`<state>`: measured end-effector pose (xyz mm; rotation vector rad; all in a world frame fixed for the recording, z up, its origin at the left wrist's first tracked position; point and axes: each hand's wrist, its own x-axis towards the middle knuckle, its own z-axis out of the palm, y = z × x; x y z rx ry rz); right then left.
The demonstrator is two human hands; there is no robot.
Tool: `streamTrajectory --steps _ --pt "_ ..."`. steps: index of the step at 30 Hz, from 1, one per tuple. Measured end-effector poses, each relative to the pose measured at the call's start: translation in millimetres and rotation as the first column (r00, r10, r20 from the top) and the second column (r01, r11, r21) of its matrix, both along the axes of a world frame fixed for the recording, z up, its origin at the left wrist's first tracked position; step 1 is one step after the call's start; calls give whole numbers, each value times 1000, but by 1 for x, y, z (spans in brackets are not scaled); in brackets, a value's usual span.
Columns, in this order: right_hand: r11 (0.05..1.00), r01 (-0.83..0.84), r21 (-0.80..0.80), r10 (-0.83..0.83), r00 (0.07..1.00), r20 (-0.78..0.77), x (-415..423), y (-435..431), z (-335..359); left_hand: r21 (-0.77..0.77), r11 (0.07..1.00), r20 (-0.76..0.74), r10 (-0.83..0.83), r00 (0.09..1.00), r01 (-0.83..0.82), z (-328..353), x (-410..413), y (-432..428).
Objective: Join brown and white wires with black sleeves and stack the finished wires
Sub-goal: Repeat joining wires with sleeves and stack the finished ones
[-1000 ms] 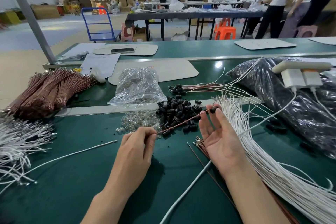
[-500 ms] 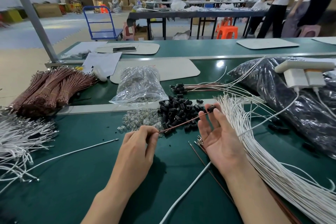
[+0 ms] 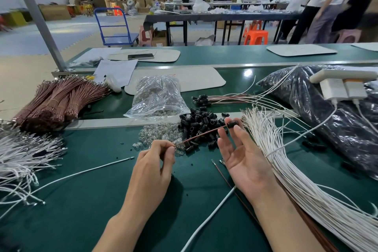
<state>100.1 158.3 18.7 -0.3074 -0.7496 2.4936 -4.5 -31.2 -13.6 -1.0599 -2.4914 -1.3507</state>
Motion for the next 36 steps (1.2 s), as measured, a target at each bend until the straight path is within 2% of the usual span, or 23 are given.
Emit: streamTrajectory --steps 7,11,14,17,19,22,27,29,33,36 --pt "997 -37 73 34 999 42 -2 -8 1 -7 1000 12 -20 1000 20 -1 0 1" --pt "976 -69 205 47 993 111 -7 -19 -1 -8 999 10 -39 999 39 -2 0 0" --pt "930 -108 352 46 982 181 -10 -30 -5 -12 998 -7 -55 998 55 -2 4 1" --pt "841 -179 511 62 969 238 -11 -39 -8 -8 998 -33 -68 997 68 -1 8 3" --pt "801 -216 558 92 966 242 -11 -42 -10 -6 997 -38 -75 996 75 0 10 4" --pt "834 -155 530 46 976 214 -11 -37 -7 5 997 -45 -72 996 72 1 8 4" --pt "936 -55 348 4 989 145 -9 -23 -3 35 998 -43 -58 997 59 -1 5 2" --pt "931 -90 353 35 987 159 -9 -25 -4 44 998 -45 -51 998 53 -1 5 3" --pt "858 -232 458 145 965 218 -10 -36 -8 65 996 -36 -66 997 69 1 7 4" --pt "859 -255 444 170 960 223 -11 -40 -10 74 994 -28 -80 996 82 2 8 4"
